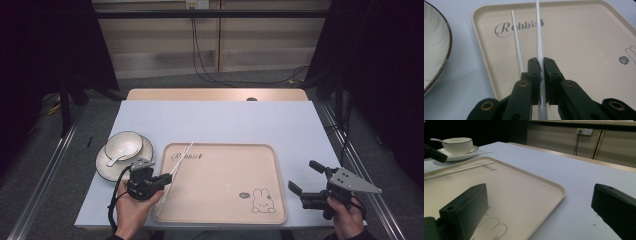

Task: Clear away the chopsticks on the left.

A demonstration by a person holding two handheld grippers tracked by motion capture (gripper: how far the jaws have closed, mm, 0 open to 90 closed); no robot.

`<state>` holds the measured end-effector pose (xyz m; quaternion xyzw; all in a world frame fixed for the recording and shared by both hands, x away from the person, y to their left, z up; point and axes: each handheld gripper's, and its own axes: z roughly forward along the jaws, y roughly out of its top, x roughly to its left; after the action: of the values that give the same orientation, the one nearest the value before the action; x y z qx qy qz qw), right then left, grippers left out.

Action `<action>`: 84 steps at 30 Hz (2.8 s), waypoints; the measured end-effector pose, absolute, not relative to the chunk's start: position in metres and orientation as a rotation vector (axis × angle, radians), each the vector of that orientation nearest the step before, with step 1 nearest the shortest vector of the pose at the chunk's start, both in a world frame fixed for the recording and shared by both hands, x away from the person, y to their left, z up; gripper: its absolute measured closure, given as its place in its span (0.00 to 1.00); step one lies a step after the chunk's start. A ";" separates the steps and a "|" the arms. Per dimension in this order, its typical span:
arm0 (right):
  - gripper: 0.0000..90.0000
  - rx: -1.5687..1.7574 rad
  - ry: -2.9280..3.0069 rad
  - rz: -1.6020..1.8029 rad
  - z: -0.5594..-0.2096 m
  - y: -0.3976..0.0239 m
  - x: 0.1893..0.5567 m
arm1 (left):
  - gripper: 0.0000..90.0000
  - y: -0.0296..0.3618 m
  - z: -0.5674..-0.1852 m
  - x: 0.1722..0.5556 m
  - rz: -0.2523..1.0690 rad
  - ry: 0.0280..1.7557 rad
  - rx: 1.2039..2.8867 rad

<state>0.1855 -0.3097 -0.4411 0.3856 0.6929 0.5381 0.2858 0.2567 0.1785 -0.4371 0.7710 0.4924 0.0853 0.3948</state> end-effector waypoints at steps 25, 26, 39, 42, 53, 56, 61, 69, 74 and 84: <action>0.01 1.026 1.860 1.445 -0.441 -0.310 0.186 | 0.94 0.154 -0.464 0.271 0.173 1.446 1.970; 0.01 1.025 1.861 1.446 -0.441 -0.310 0.186 | 0.93 0.153 -0.465 0.271 0.176 1.447 1.980; 0.01 1.040 1.855 1.454 -0.441 -0.310 0.185 | 0.93 0.152 -0.466 0.273 0.173 1.422 1.990; 0.01 1.031 1.855 1.448 -0.441 -0.309 0.185 | 0.89 0.152 -0.465 0.273 0.170 1.417 1.991; 0.01 1.034 1.856 1.456 -0.441 -0.310 0.185 | 0.84 0.153 -0.465 0.274 0.181 1.348 2.031; 0.01 1.030 1.855 1.458 -0.441 -0.311 0.186 | 0.76 0.152 -0.462 0.273 0.218 1.244 2.040; 0.01 1.034 1.855 1.464 -0.441 -0.311 0.185 | 0.60 0.155 -0.455 0.270 0.259 1.127 2.005; 0.01 1.039 1.846 1.460 -0.441 -0.310 0.185 | 0.13 0.166 -0.435 0.257 0.386 0.972 1.929; 0.01 1.041 1.846 1.459 -0.441 -0.310 0.185 | 0.02 0.183 -0.428 0.246 0.451 0.833 1.905; 0.01 1.039 1.843 1.455 -0.441 -0.310 0.185 | 0.02 0.229 -0.426 0.222 0.410 0.831 1.807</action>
<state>0.1849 -0.3102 -0.4409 0.3881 0.6884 0.5435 0.2830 0.2216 0.2291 -0.4257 0.7561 0.3477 0.1716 0.5272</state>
